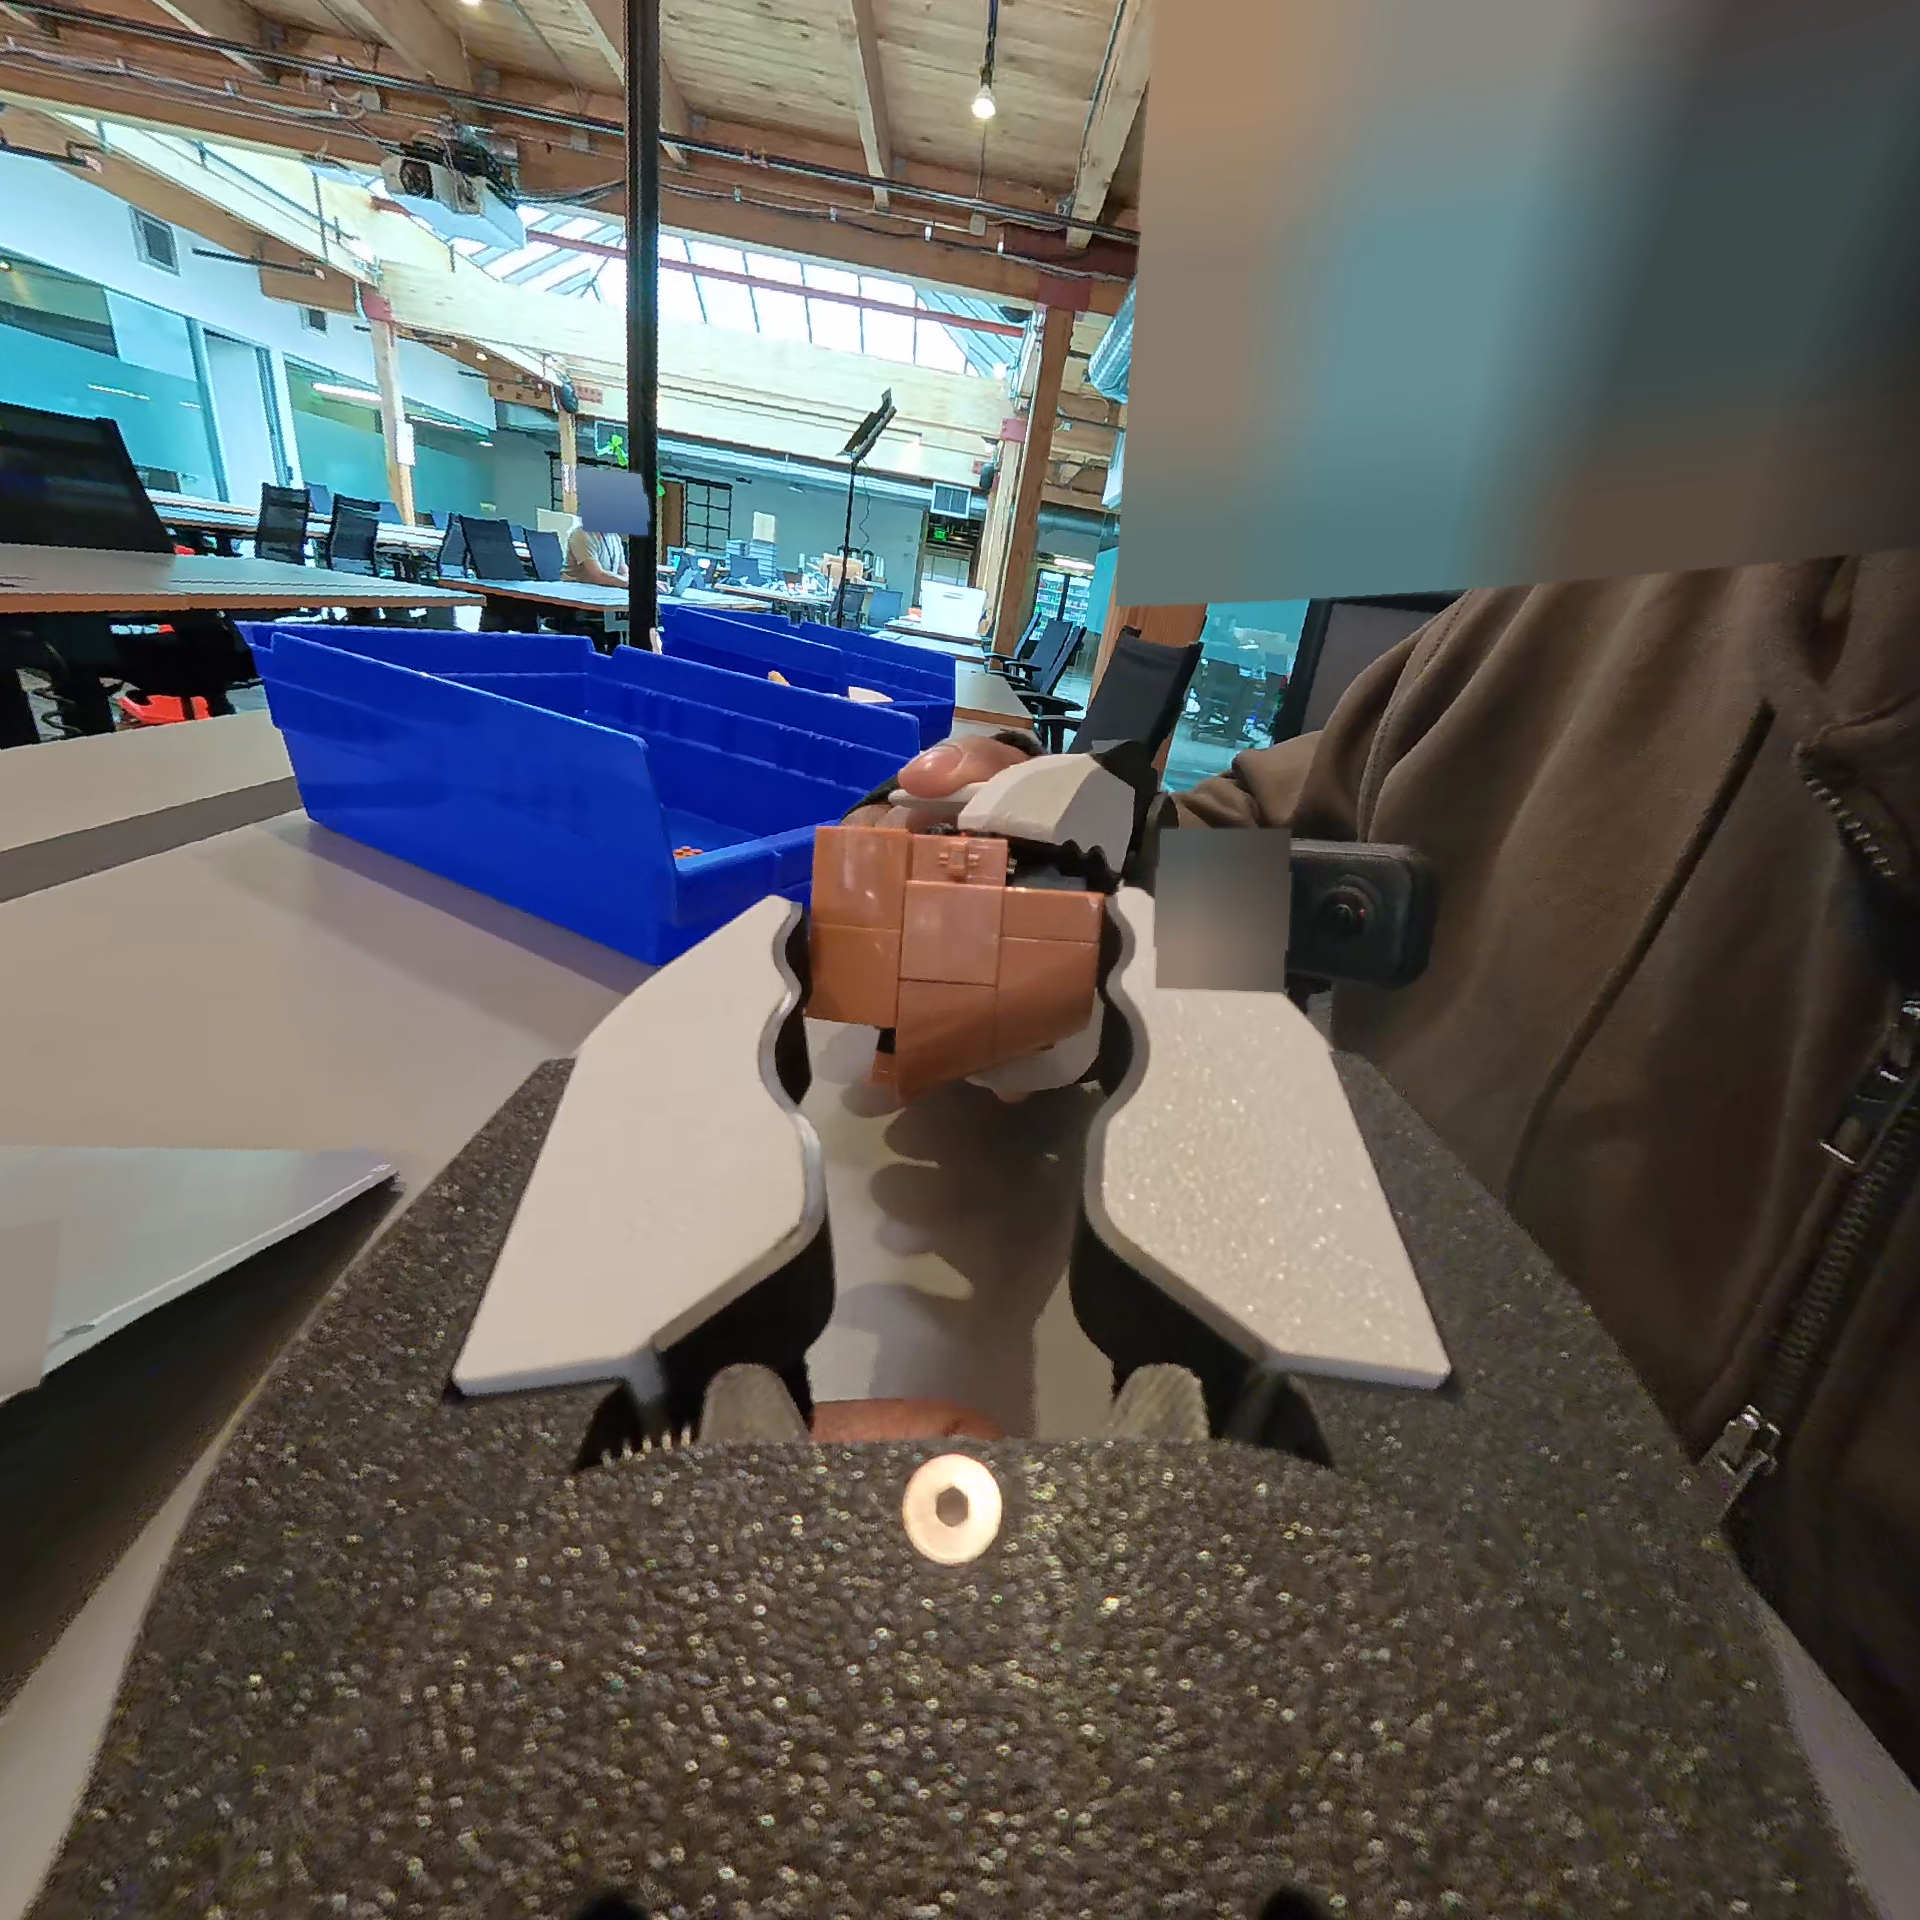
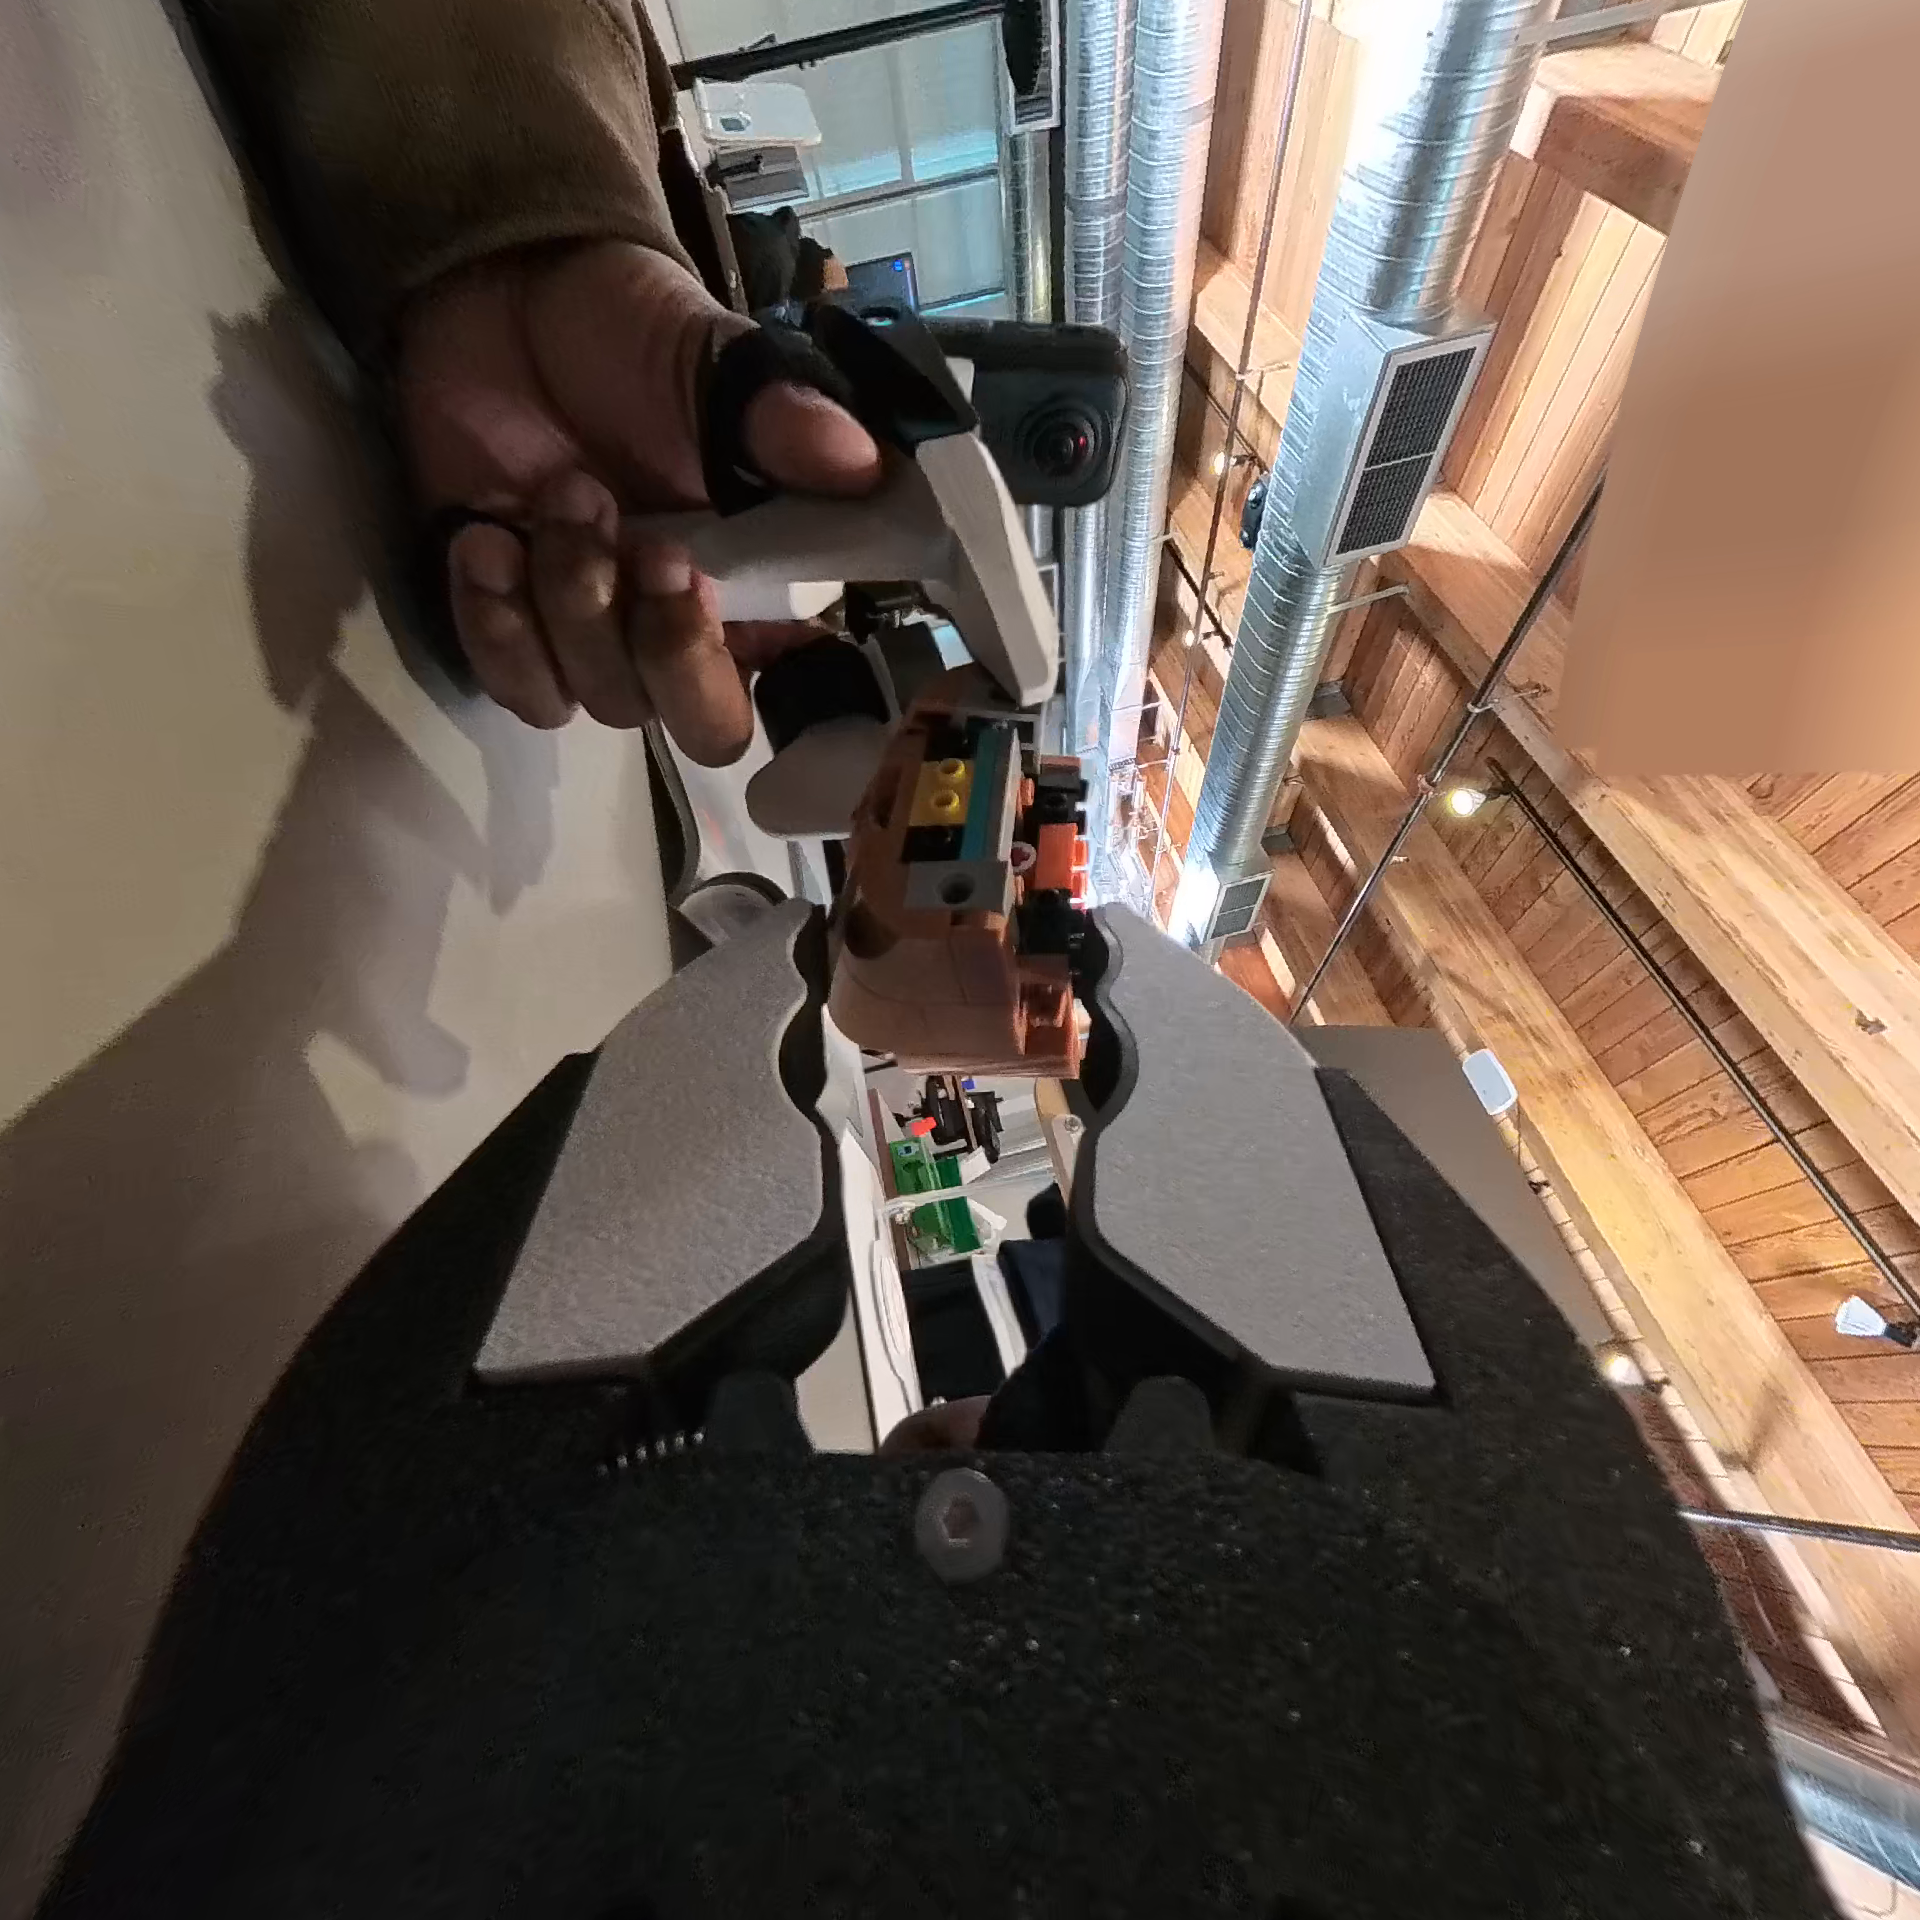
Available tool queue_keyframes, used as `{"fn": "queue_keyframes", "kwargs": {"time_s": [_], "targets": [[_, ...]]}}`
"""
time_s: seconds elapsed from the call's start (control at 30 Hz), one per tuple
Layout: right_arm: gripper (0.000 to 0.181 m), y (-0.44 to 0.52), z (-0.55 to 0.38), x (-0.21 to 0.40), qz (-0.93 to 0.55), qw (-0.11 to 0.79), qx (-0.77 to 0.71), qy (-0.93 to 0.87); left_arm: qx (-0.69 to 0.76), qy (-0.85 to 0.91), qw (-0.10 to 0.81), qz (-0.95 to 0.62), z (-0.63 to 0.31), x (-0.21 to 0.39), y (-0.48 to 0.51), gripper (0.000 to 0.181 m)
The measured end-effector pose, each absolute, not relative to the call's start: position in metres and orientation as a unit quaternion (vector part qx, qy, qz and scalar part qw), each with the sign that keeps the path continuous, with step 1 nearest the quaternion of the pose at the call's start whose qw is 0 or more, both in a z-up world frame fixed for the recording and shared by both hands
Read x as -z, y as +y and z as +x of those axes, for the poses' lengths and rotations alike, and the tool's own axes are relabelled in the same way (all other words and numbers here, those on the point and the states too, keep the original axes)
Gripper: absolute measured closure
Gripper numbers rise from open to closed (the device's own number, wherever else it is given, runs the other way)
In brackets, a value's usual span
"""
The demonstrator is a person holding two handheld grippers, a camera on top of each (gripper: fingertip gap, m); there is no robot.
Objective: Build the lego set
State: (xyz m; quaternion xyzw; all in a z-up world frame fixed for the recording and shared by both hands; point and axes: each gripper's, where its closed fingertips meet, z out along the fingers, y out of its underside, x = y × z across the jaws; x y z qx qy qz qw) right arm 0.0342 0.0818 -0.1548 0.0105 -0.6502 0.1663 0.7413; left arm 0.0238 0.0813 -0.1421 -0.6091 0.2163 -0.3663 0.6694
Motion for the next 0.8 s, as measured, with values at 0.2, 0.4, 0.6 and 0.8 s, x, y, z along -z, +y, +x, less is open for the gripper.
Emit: {"fn": "queue_keyframes", "kwargs": {"time_s": [0.2, 0.4, 0.6, 0.8], "targets": [[0.135, 0.0823, 0.0342, 0.1555, 0.003, 0.735, -0.179, -0.654, 0.359, 0.222, 0.669, -0.612, 0.0243, 0.1432, 0.0817, 0.128], [0.135, 0.0810, 0.0349, 0.1571, 0.000, 0.726, -0.193, -0.661, 0.347, 0.234, 0.666, -0.618, 0.0250, 0.1454, 0.0814, 0.128], [0.135, 0.0794, 0.0354, 0.1597, 0.003, 0.718, -0.198, -0.668, 0.348, 0.237, 0.656, -0.626, 0.0256, 0.1481, 0.0813, 0.128], [0.135, 0.0803, 0.0347, 0.1618, -0.003, 0.708, -0.206, -0.675, 0.368, 0.222, 0.636, -0.641, 0.0245, 0.1513, 0.0832, 0.128]]}}
